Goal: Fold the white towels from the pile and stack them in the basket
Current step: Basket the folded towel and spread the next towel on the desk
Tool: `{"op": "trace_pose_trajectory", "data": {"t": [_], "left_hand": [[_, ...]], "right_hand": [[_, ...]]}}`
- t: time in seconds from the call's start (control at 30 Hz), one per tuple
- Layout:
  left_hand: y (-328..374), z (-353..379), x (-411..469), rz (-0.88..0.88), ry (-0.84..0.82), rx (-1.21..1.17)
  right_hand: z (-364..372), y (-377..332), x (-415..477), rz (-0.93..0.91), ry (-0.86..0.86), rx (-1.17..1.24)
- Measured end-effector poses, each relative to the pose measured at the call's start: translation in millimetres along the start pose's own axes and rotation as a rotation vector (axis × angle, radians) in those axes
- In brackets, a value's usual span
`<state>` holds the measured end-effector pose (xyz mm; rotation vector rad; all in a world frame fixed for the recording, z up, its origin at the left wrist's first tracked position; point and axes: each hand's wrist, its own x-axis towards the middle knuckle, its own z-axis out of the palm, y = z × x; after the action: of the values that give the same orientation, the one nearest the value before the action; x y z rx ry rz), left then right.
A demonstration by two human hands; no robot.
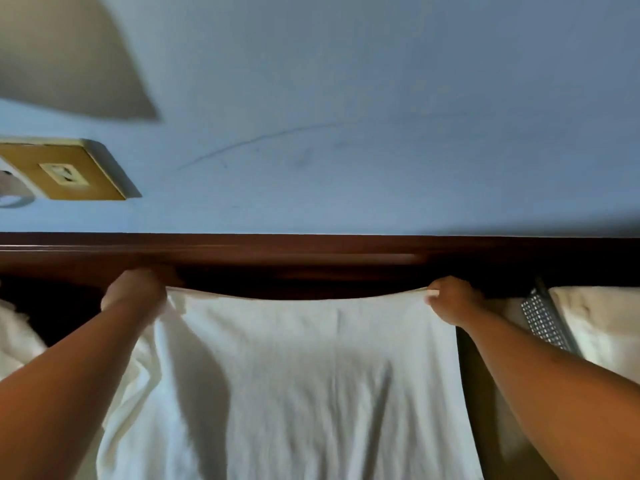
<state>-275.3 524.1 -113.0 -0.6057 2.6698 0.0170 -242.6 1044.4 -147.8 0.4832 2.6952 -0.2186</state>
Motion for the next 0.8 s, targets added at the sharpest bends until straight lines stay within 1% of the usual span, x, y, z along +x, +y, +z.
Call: {"op": "trace_pose_trajectory", "data": {"t": [0.03, 0.1, 0.17, 0.23, 0.3, 0.37, 0.43, 0.5, 0.57, 0.63, 0.67, 0.73, 0.77, 0.8], "left_hand": [[5, 2, 6, -0.001, -0.057, 0.002], [12, 15, 25, -0.042, -0.104, -0.060], [8, 38, 47, -0.072, -0.062, -0.180], [-1, 62, 57, -0.088, 0.002, -0.321], [-3, 84, 52, -0.072, 0.044, -0.334], [7, 99, 28, -0.043, 0.073, -0.354], [21, 113, -10, 0.116, 0.094, -0.314], [33, 134, -59, 0.309, 0.049, -0.271], [42, 159, -117, 0.497, -0.069, -0.319], [47, 170, -179, 0.626, -0.241, -0.333], [51, 175, -209, 0.681, -0.326, -0.299], [60, 186, -253, 0.815, -0.444, -0.227], [65, 189, -270, 0.857, -0.479, -0.180], [71, 191, -283, 0.907, -0.477, -0.146]], "right_hand": [[9, 1, 13, 0.030, -0.035, 0.078], [28, 2, 36, 0.075, -0.081, 0.180], [48, 3, 52, 0.121, -0.090, 0.238], [63, 5, 55, 0.150, -0.040, 0.287], [76, 6, 56, 0.190, 0.063, 0.356], [84, 9, 47, 0.236, 0.138, 0.455], [92, 18, 29, 0.284, 0.138, 0.536], [102, 30, 2, 0.347, 0.072, 0.630], [118, 45, -35, 0.385, 0.025, 0.718], [137, 65, -85, 0.378, 0.016, 0.714], [147, 77, -112, 0.374, 0.014, 0.705], [171, 98, -162, 0.381, 0.003, 0.711], [182, 108, -185, 0.399, 0.006, 0.715], [189, 116, -206, 0.407, 0.022, 0.718]]}}
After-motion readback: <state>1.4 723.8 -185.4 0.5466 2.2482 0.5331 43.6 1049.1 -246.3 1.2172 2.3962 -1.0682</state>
